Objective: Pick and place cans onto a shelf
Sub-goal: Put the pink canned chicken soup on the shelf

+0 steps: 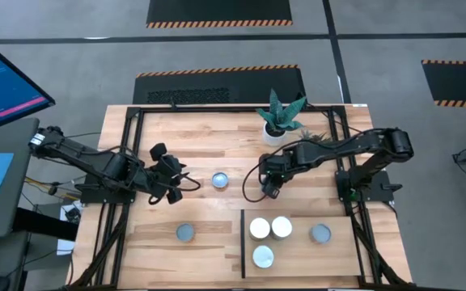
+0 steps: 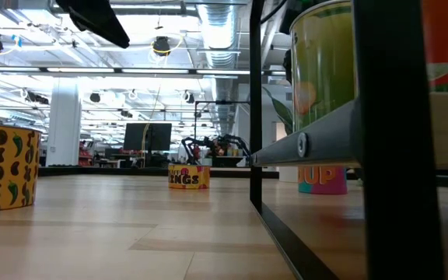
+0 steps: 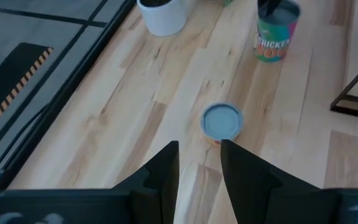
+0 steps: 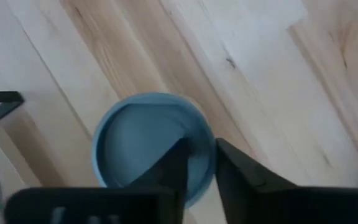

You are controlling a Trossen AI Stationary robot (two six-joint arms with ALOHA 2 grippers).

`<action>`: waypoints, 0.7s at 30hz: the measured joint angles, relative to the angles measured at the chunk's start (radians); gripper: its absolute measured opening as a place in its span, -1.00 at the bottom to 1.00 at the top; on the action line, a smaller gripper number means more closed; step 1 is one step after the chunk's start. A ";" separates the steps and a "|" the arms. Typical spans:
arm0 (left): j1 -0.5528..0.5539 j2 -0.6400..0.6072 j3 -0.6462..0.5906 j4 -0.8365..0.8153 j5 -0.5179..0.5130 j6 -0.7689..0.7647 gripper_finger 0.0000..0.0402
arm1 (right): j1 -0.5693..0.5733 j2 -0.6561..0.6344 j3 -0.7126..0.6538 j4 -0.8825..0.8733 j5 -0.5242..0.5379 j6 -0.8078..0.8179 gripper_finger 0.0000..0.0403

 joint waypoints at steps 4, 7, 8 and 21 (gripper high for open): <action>0.004 0.012 0.000 0.004 -0.002 0.000 -0.47 | 0.000 -0.001 0.000 0.002 0.000 0.023 -0.87; 0.005 0.014 0.001 0.008 0.008 -0.001 -0.47 | 0.001 -0.002 0.001 0.002 0.001 0.022 -0.94; 0.006 0.017 0.001 0.006 0.009 -0.001 -0.47 | 0.001 -0.002 0.001 0.002 0.002 0.022 -0.93; 0.006 0.018 0.000 0.004 0.011 -0.011 -0.47 | 0.045 -0.100 0.085 -0.039 0.064 0.029 -0.98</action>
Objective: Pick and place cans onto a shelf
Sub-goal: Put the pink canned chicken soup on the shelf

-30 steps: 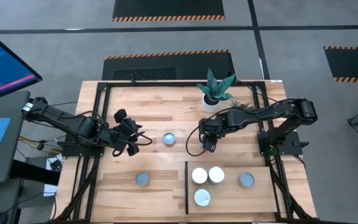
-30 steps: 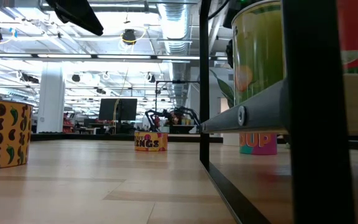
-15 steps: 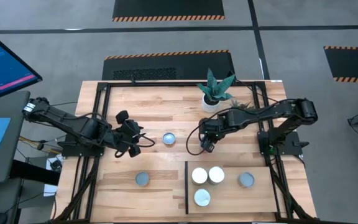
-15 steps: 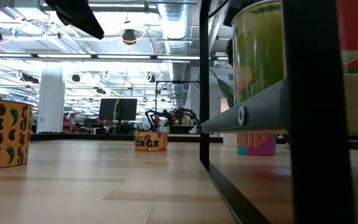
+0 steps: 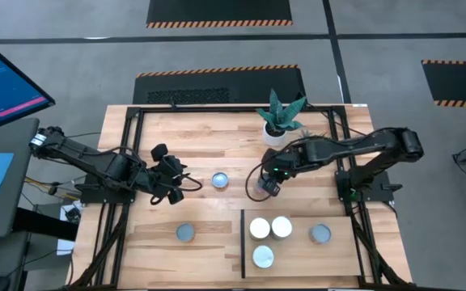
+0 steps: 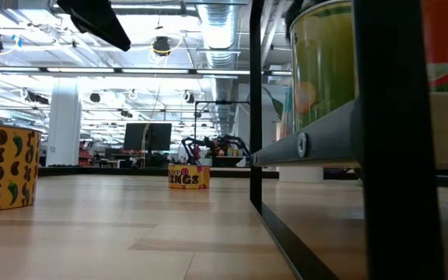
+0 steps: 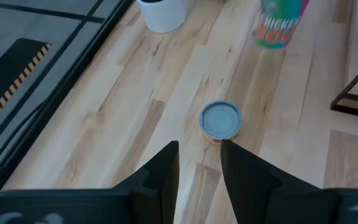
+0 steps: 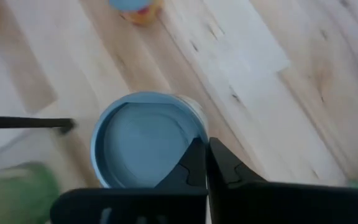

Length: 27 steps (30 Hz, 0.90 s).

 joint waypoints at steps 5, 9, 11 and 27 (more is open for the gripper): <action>0.000 0.000 0.000 0.000 0.001 -0.009 -0.47 | 0.089 -0.105 0.076 -0.153 0.084 0.090 -0.98; 0.000 0.000 0.000 0.000 0.000 -0.009 -0.47 | 0.202 -0.188 0.140 -0.287 0.143 0.219 -0.99; 0.000 0.000 0.000 0.001 0.000 -0.009 -0.47 | 0.269 -0.221 0.164 -0.344 0.169 0.298 -0.99; 0.000 0.000 0.000 0.002 -0.004 -0.009 -0.47 | 0.695 -0.179 0.186 -0.727 0.213 0.968 -0.99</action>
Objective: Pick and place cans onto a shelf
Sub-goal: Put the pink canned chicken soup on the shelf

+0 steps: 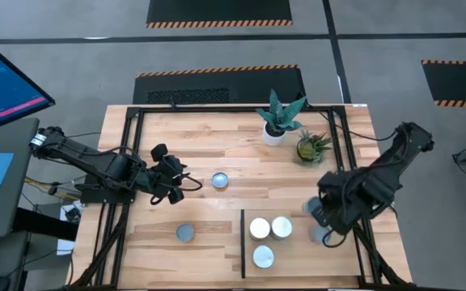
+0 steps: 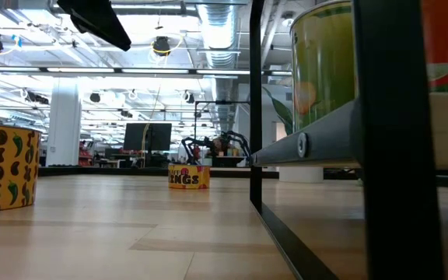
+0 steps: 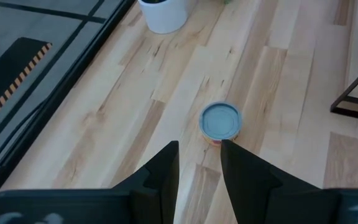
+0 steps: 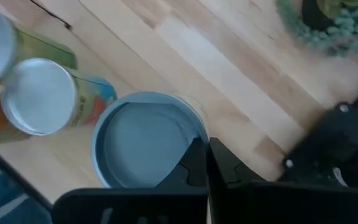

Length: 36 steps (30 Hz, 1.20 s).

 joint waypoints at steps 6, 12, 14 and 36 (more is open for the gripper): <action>0.000 0.000 0.000 0.014 0.000 0.000 -0.47 | 0.031 0.113 0.000 0.011 0.002 0.046 -0.99; 0.000 0.000 0.000 0.037 0.000 0.000 -0.47 | 0.031 0.210 0.000 0.072 -0.001 0.038 -0.99; 0.000 0.000 0.000 0.040 0.000 0.000 -0.47 | 0.033 0.229 0.000 0.103 -0.005 0.038 -0.99; 0.000 0.000 0.000 0.043 0.001 0.013 -0.47 | 0.031 0.294 0.000 0.240 -0.077 0.013 -0.76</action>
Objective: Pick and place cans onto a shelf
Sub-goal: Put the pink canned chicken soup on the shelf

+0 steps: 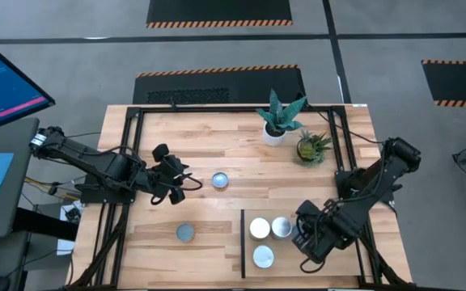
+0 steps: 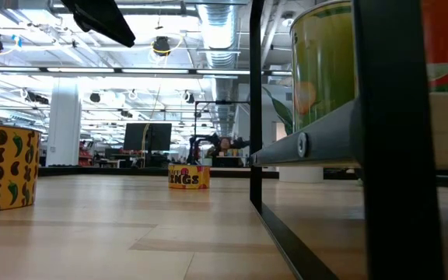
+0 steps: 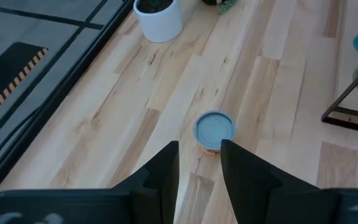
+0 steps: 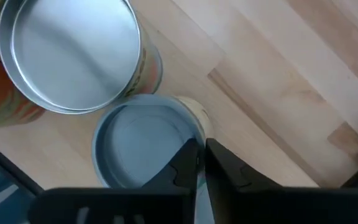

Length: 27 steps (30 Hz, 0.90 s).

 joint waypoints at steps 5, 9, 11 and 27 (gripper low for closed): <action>0.000 0.000 0.000 0.000 0.000 0.001 -0.47 | -0.007 0.000 0.000 -0.013 0.000 0.007 -0.69; 0.000 0.000 0.000 0.000 0.000 0.002 -0.47 | -0.007 0.000 0.000 -0.023 0.000 0.007 -0.66; 0.000 0.000 0.000 0.000 0.000 0.002 -0.47 | -0.007 0.000 0.000 -0.031 -0.006 0.008 -0.65; 0.000 0.000 0.000 -0.001 0.000 0.001 -0.47 | 0.056 -0.045 0.120 0.066 -0.001 -0.048 -0.64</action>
